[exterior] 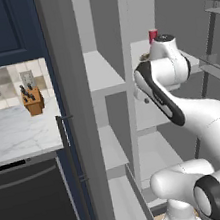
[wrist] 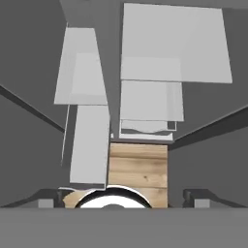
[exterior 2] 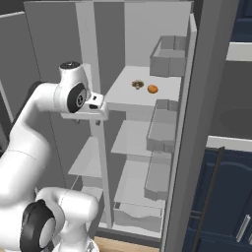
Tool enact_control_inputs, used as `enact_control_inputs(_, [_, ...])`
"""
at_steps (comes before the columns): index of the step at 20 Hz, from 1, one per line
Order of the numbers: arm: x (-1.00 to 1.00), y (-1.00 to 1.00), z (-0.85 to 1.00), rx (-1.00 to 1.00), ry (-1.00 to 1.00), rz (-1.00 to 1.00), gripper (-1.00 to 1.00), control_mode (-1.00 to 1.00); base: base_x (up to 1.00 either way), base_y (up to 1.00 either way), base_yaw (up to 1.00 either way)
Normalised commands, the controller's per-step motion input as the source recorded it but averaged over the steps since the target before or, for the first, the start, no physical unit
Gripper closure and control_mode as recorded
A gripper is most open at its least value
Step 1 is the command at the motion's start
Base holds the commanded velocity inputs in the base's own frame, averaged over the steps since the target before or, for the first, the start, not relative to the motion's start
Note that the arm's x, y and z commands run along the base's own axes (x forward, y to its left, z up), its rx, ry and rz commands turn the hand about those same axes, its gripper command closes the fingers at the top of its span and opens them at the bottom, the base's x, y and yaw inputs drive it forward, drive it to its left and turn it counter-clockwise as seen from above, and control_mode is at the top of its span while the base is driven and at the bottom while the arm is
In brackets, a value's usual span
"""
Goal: Take the mushroom and tangerine from the fridge shelf and place them in the freezer drawer to begin freezing them.
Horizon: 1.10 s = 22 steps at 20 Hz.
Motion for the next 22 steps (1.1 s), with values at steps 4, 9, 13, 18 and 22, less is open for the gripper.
enact_control_inputs(4, [0.00,-0.41,0.02,0.00,-0.39,0.00,-1.00,-1.00,0.00,0.00,0.00])
enact_control_inputs(9, [0.00,-0.71,0.02,0.09,-0.21,0.00,-1.00,-1.00,0.00,0.00,0.00])
enact_control_inputs(13, [0.38,-0.36,0.06,0.12,-0.10,-0.05,-1.00,-1.00,0.00,0.00,0.00])
enact_control_inputs(18, [0.75,0.00,0.12,0.25,-0.03,-0.23,-1.00,-1.00,0.00,0.00,0.00])
enact_control_inputs(22, [0.88,-0.07,0.16,0.30,-0.02,-0.24,-1.00,-1.00,0.00,0.00,0.00])
